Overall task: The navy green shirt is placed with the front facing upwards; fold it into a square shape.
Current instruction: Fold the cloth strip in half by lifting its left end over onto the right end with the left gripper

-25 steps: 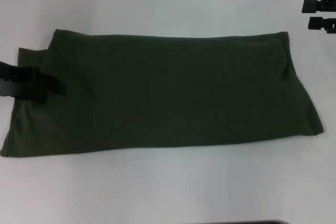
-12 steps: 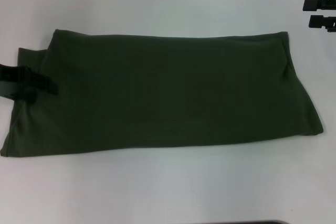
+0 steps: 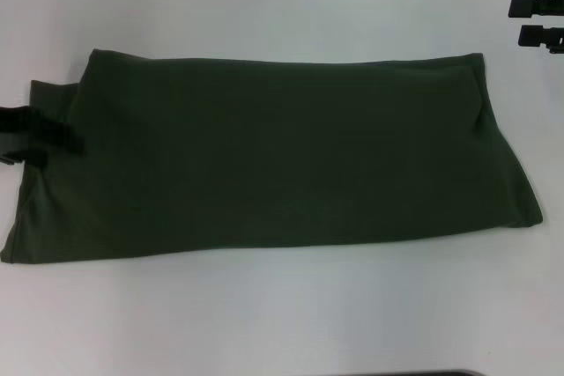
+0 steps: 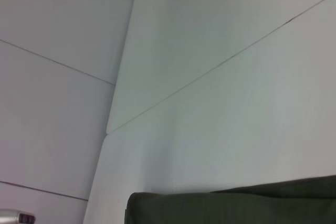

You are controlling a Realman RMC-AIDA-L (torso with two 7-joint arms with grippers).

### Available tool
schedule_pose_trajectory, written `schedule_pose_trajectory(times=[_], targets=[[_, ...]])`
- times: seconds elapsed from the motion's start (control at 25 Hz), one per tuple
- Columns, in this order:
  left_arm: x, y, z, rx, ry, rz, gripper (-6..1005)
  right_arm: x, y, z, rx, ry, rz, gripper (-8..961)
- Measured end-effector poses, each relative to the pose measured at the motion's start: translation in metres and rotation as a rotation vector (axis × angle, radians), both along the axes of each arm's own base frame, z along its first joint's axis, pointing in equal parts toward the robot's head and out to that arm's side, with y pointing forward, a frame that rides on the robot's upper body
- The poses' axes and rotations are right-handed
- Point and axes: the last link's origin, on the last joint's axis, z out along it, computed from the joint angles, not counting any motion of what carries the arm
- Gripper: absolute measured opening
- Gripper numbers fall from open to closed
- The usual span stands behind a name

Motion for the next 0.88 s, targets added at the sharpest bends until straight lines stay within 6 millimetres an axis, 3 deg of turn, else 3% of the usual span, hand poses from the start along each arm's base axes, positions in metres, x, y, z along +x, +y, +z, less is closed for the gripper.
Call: schedule_pose_trajectory(times=[0.36, 0.88], targets=[[-0.003, 0.001, 0.025, 0.020, 0.012, 0.026, 690, 0.000, 0.000, 0.001, 0.002, -0.002, -0.002, 732], [-0.003, 0.000, 0.020, -0.008, 0.054, 0.055, 693, 0.001, 0.001, 0.002, 0.009, -0.007, -0.007, 732]])
